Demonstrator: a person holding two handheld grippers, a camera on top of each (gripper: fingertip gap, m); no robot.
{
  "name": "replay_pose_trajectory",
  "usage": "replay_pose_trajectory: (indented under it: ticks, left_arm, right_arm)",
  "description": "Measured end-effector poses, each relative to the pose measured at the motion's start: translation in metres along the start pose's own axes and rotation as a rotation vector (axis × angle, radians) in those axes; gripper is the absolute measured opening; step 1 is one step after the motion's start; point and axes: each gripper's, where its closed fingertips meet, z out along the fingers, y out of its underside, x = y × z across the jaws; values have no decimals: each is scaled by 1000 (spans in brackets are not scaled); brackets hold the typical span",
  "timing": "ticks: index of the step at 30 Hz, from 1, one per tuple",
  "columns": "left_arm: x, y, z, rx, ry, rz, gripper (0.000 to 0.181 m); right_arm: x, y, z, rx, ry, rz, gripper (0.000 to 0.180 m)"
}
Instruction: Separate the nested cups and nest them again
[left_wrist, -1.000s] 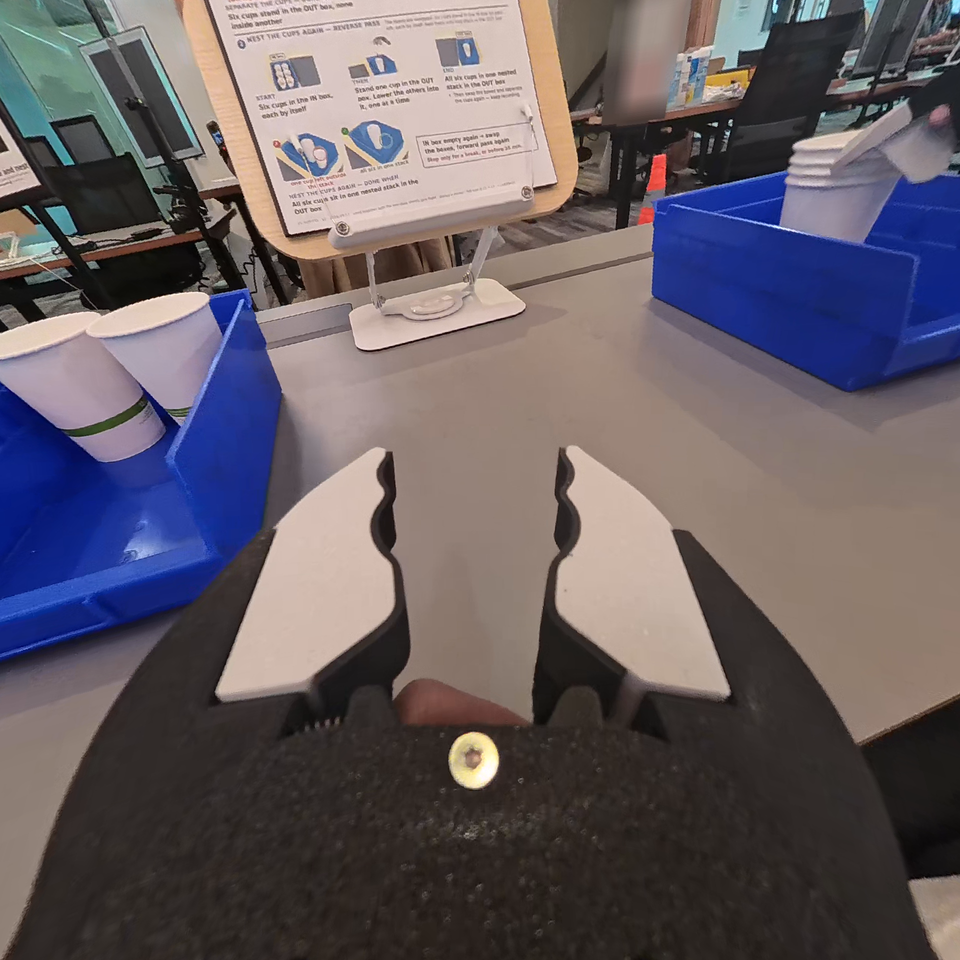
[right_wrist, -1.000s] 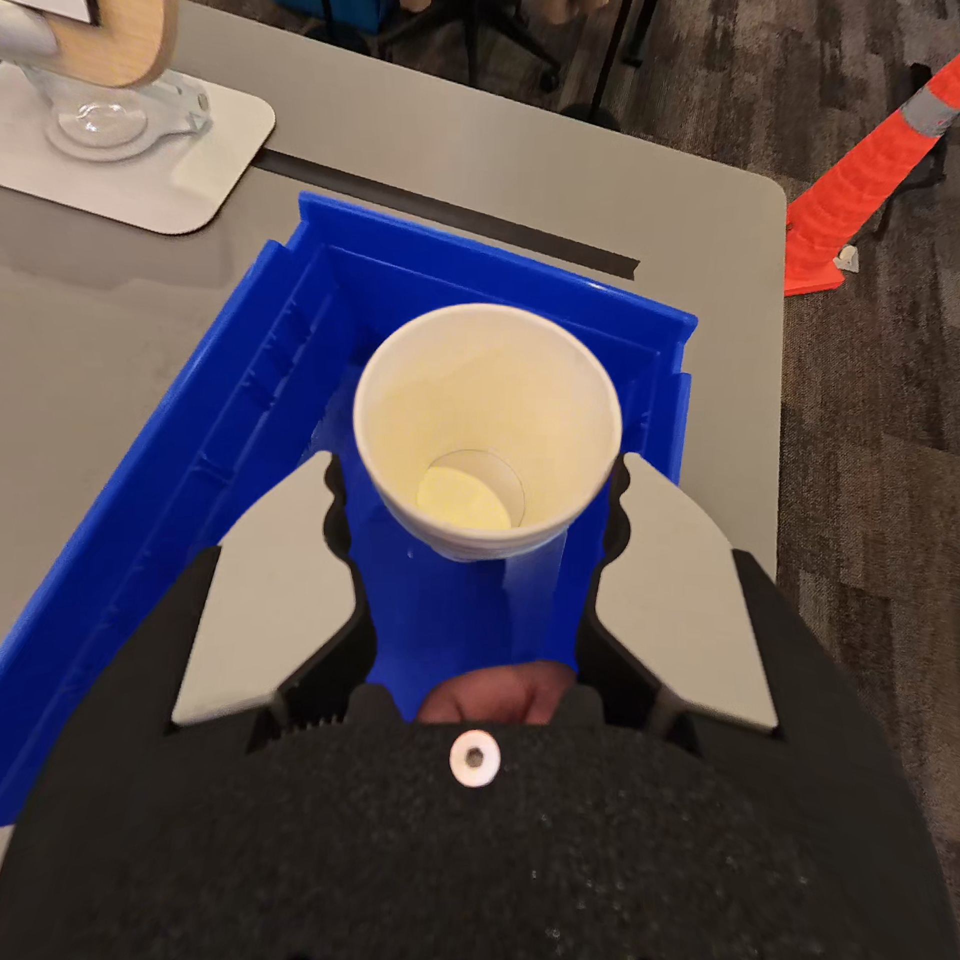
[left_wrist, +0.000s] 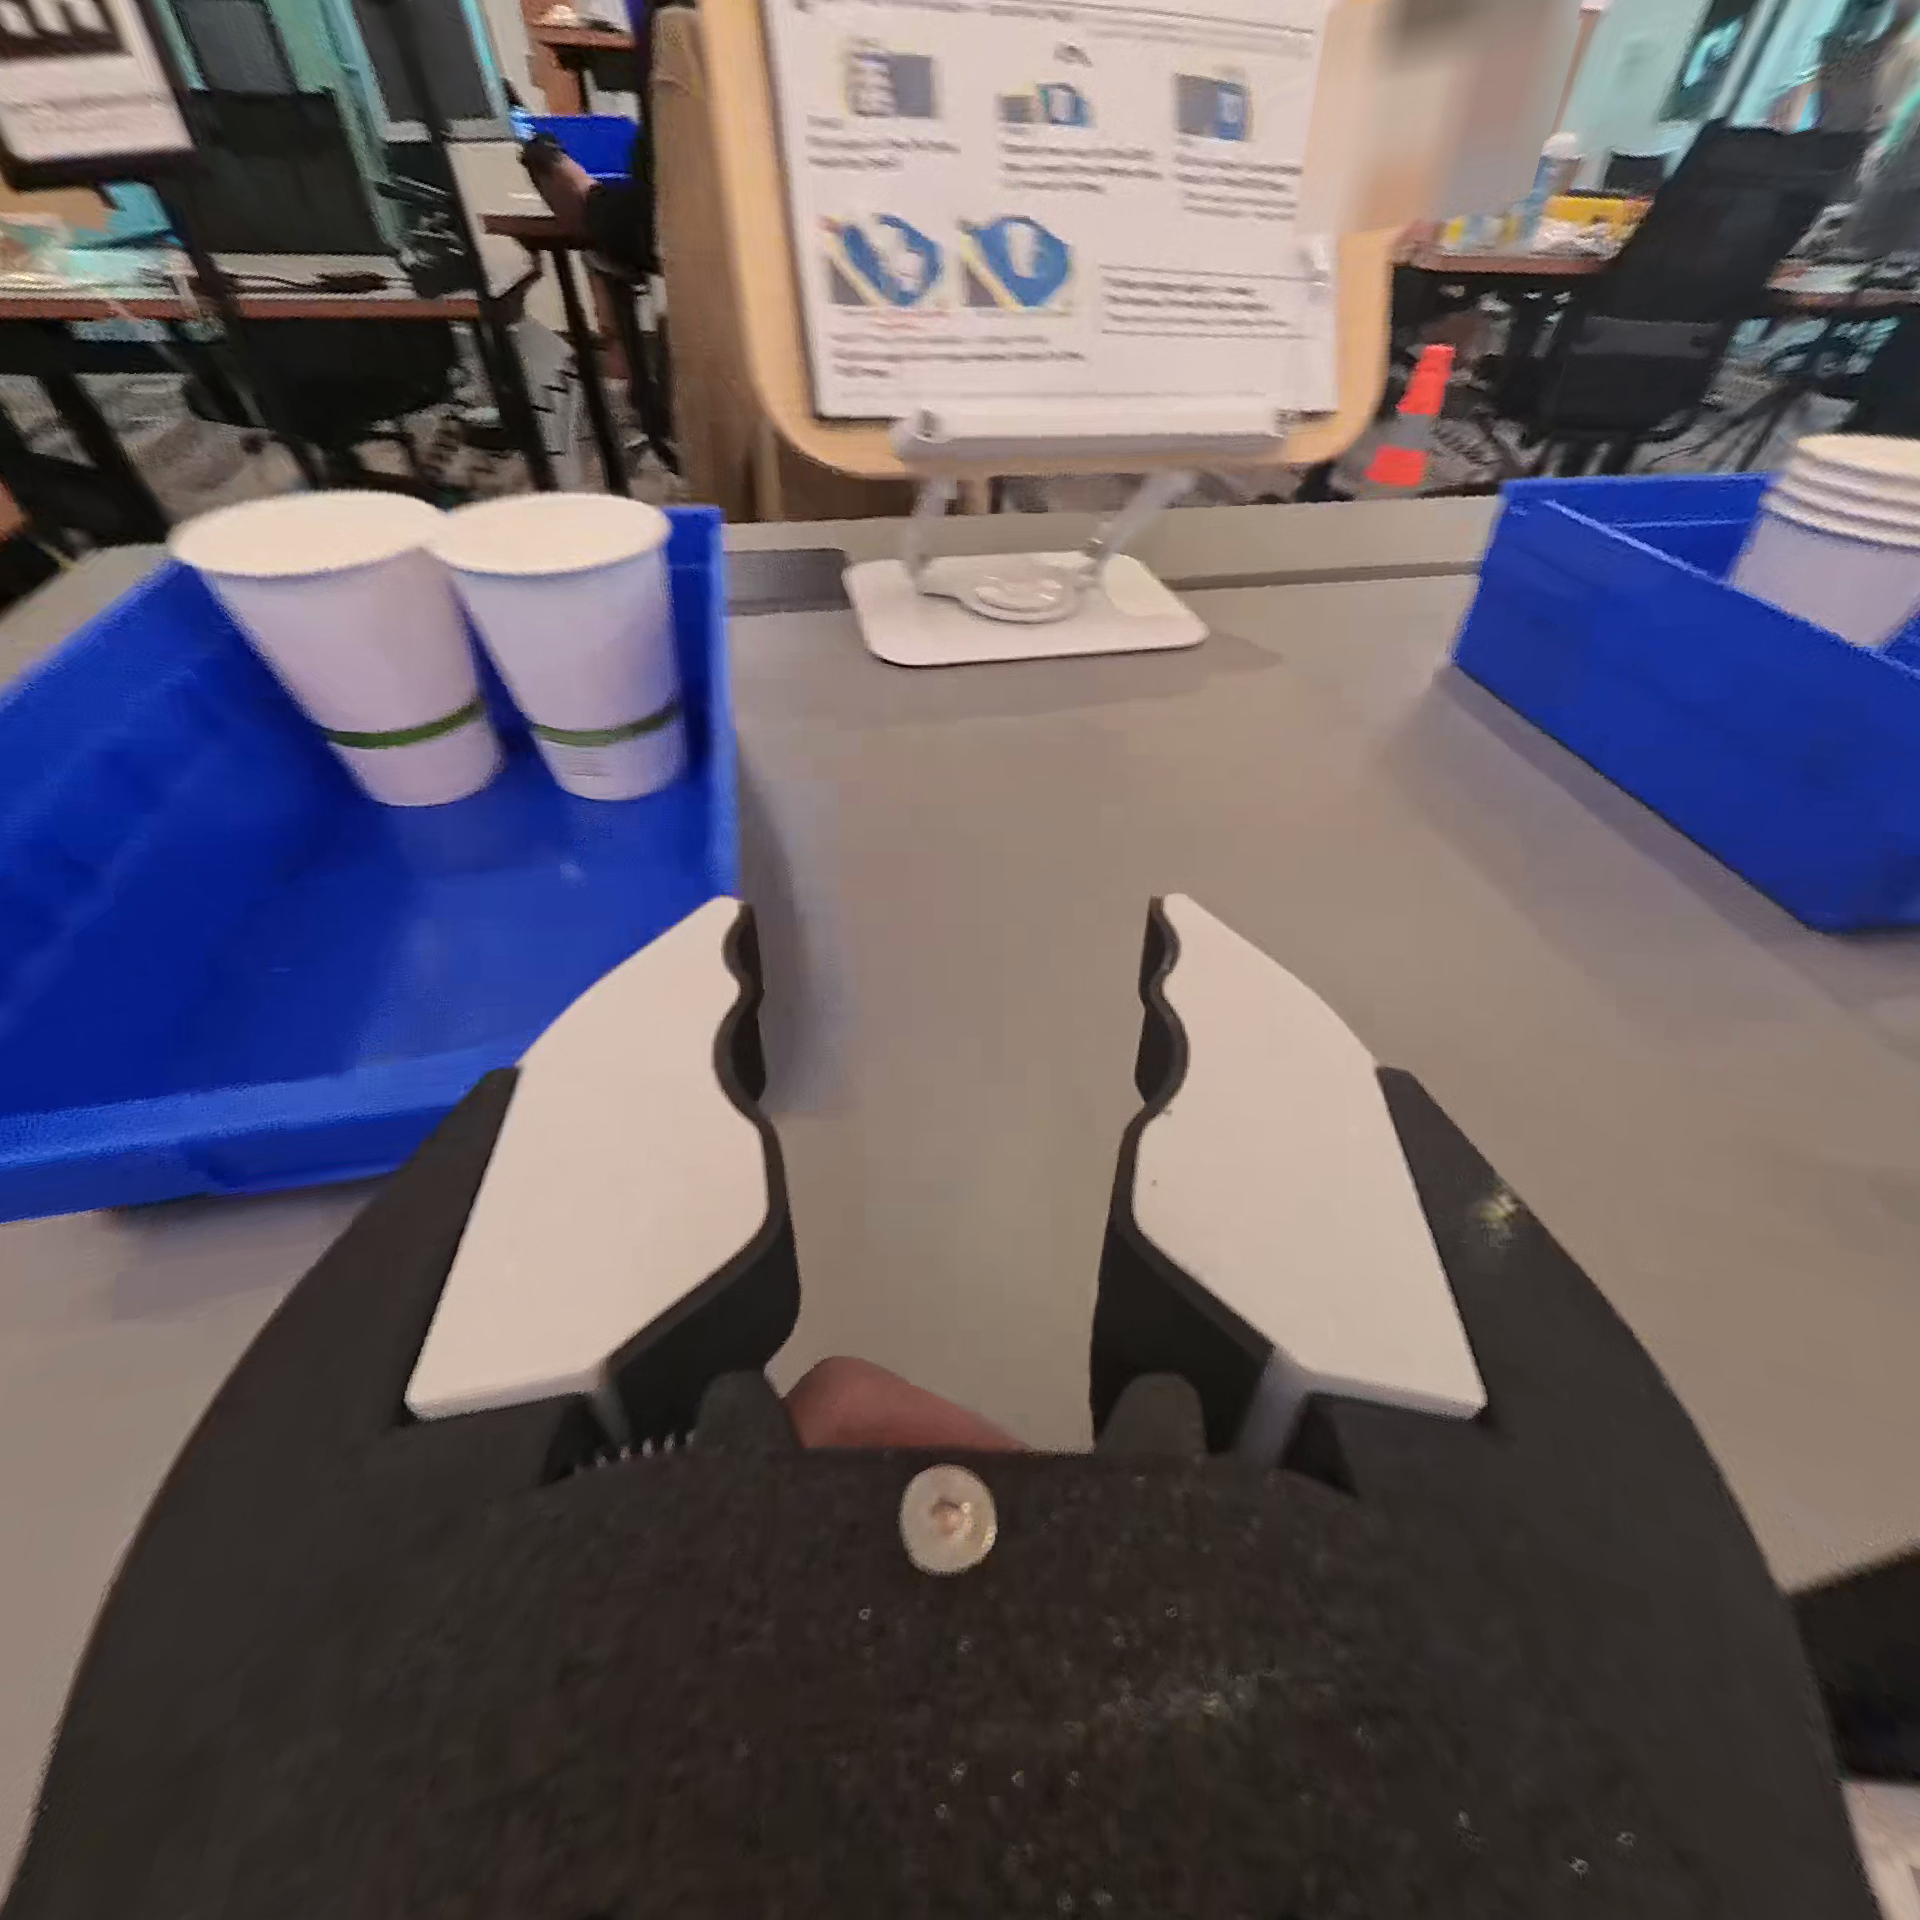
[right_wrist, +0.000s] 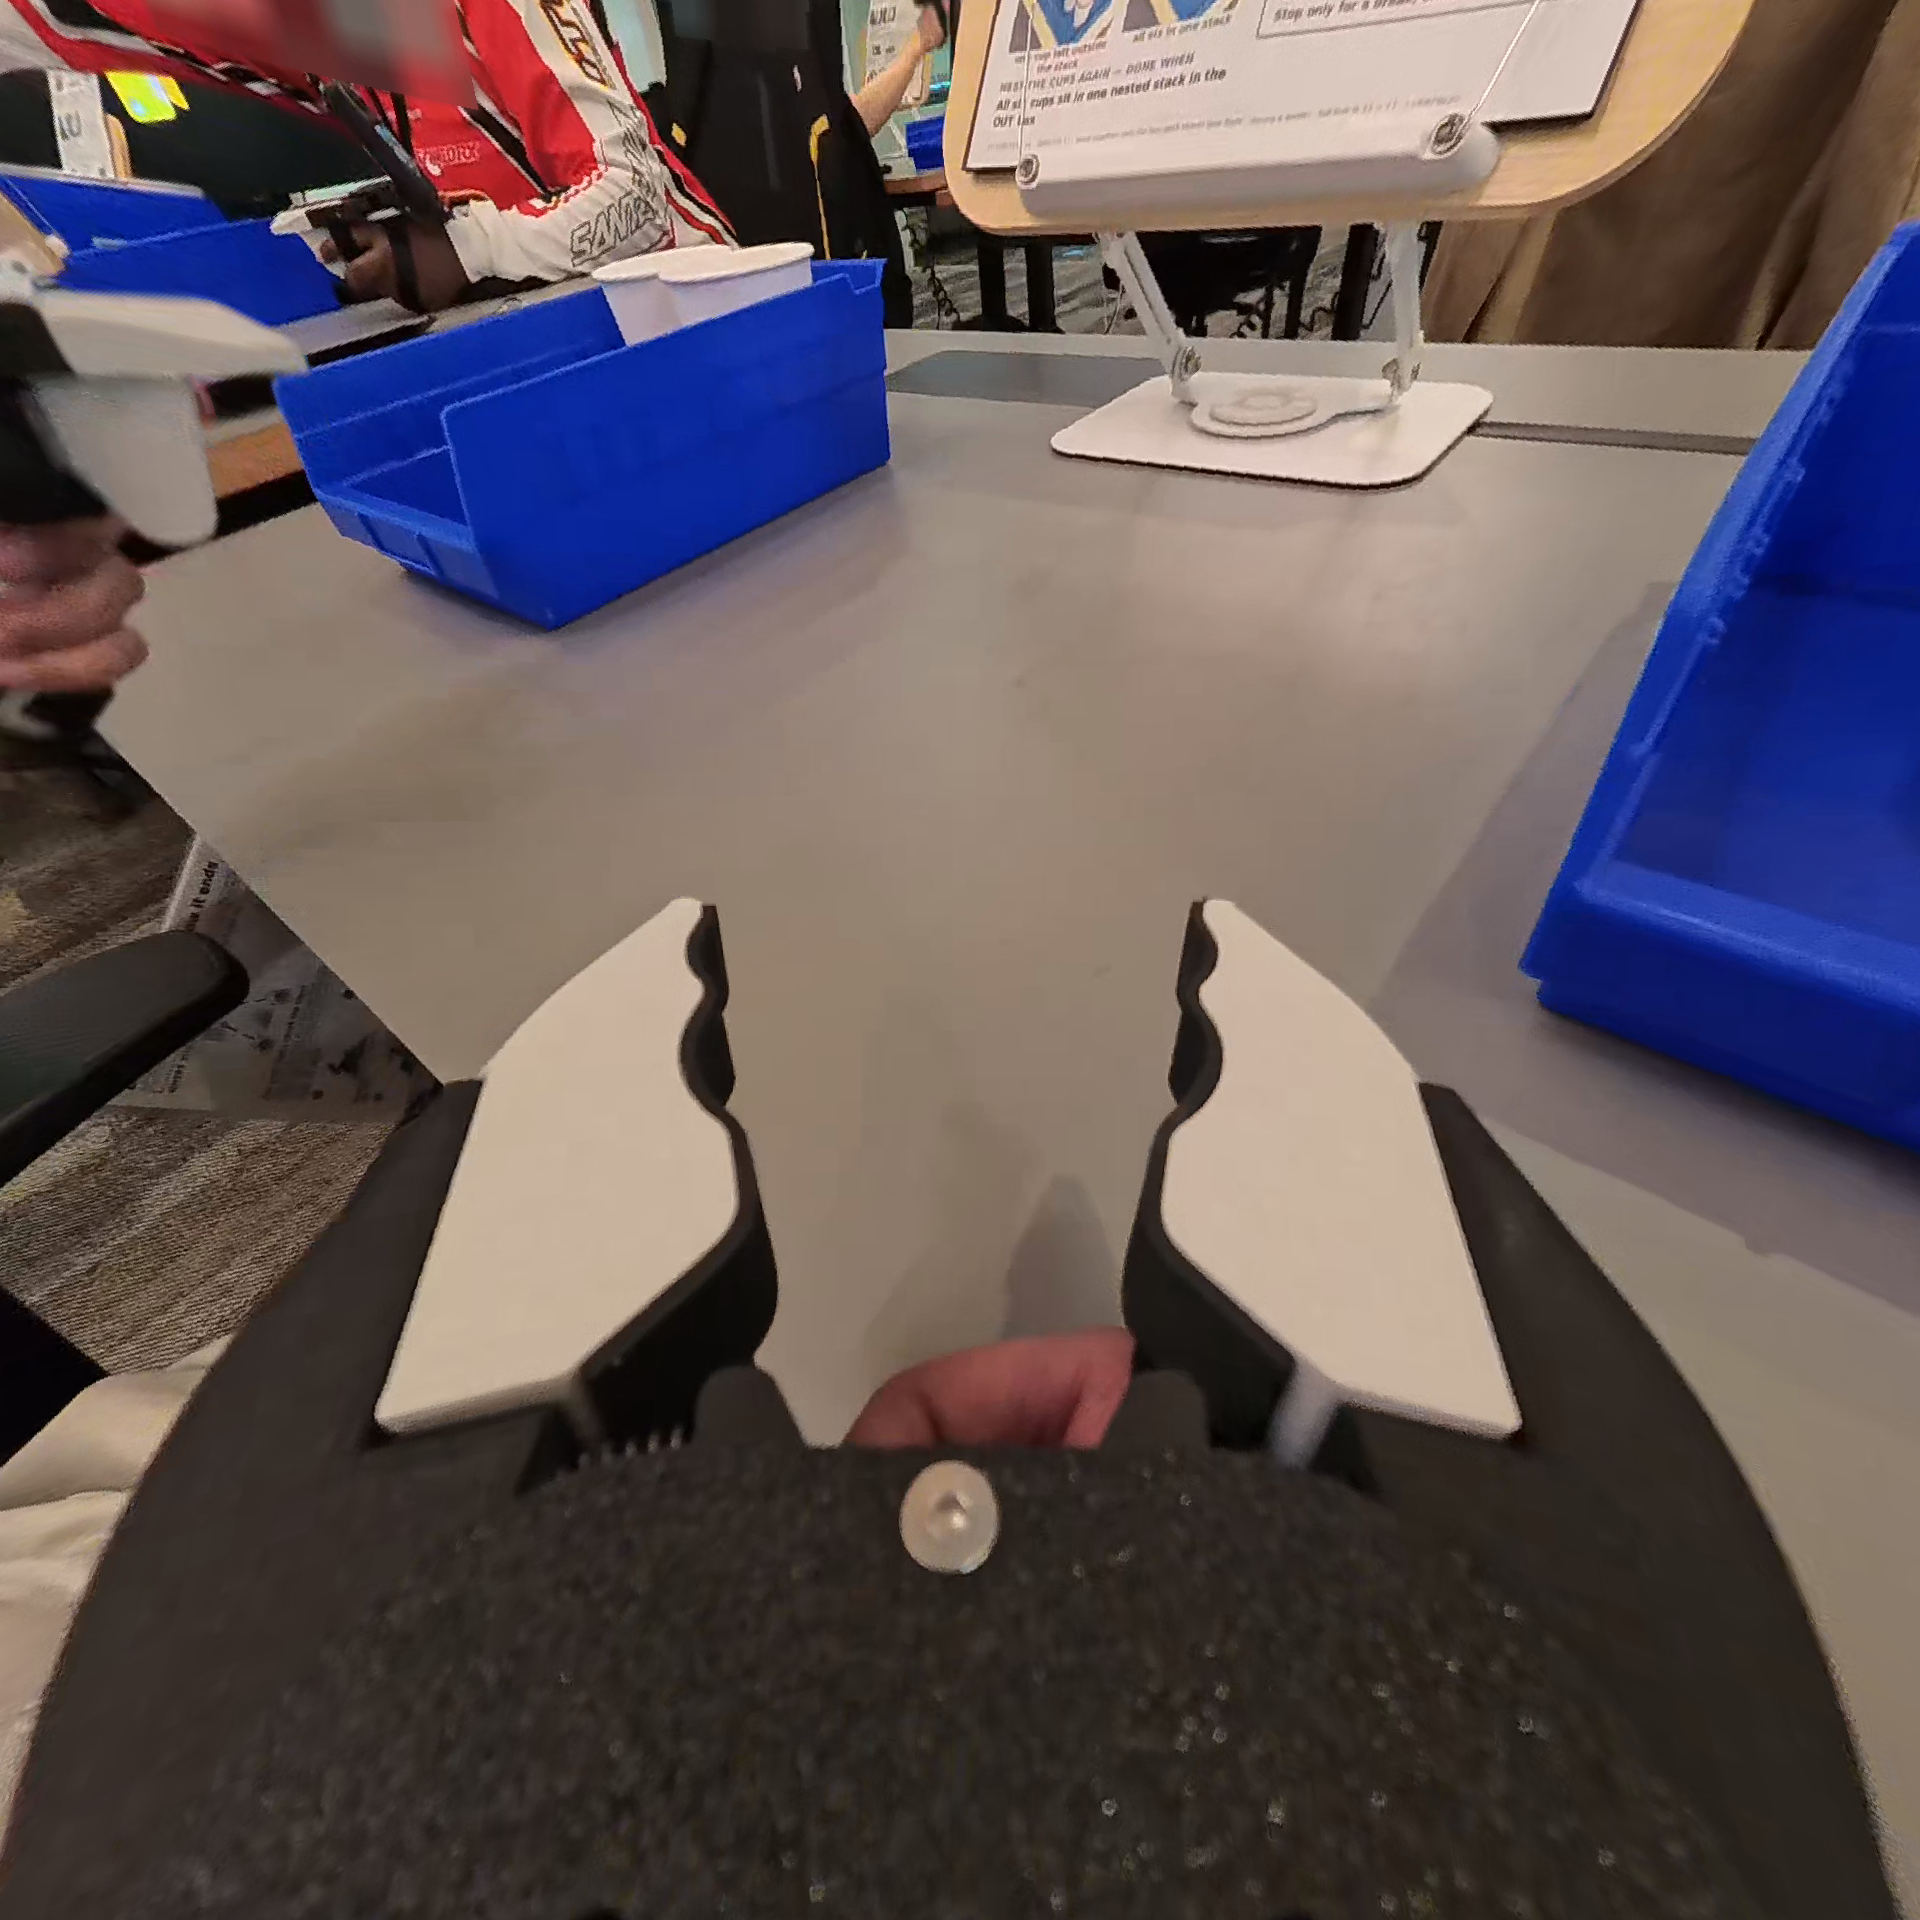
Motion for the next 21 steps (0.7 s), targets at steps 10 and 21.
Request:
replay_pose_trajectory:
  ticks: [10, 21]
  left_arm:
    - [-144, -25, 147, -202, -121, -1, 82]
    - [-172, 9, 251, -348, -240, 2, 86]
  right_arm:
    - [-4, 4, 1, -25, -47, 28, 80]
    - [-6, 9, 2, -41, -90, 91, 77]
